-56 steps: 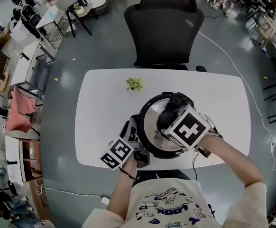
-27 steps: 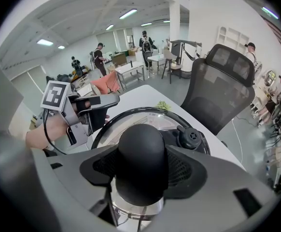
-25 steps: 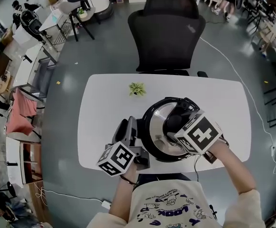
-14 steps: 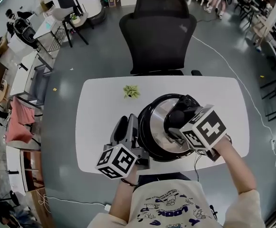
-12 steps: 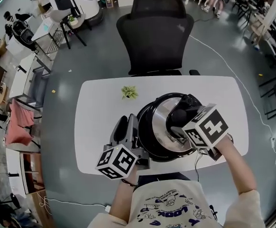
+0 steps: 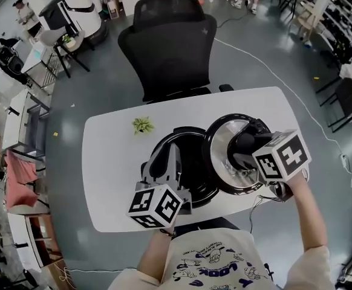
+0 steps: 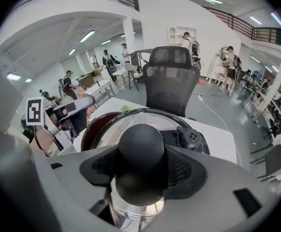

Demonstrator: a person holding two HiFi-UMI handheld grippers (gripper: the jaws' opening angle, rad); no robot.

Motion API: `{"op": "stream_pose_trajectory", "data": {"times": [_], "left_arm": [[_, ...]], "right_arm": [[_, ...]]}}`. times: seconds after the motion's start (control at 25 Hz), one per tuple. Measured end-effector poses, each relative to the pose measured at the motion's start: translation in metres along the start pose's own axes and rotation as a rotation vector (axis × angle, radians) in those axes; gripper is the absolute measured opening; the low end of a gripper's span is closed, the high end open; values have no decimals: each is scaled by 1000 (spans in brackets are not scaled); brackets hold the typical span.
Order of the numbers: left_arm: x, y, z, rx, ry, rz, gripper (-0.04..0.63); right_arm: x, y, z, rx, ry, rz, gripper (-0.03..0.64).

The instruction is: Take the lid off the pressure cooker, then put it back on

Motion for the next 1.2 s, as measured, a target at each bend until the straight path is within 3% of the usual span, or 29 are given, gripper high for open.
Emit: {"op": "stream_pose_trajectory", "data": {"times": [0.24,0.52,0.96,1.2], "left_arm": [[10,-40,17,69,10,121,18],[20,-74,34,117,19,211,14],[38,-104,52,130,46,275,14],[49,-109,63,108,65,297,14]], "right_arm": [[33,-35,-25,50,-36,118,295],[70,-71,-45,104,-72,242,295],[108,-114,-40,137,-51,339,295],[120,-135,-17,111,-25,365,295]]}}
Point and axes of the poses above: the fingertips, and each gripper's own axes: z forward along the fingers, y to its left, x out of its underside, the point moved 8 cm from there along -z, backward along the fingers, and after that the axes turned 15 degrees about -x, right-handed, at the moved point
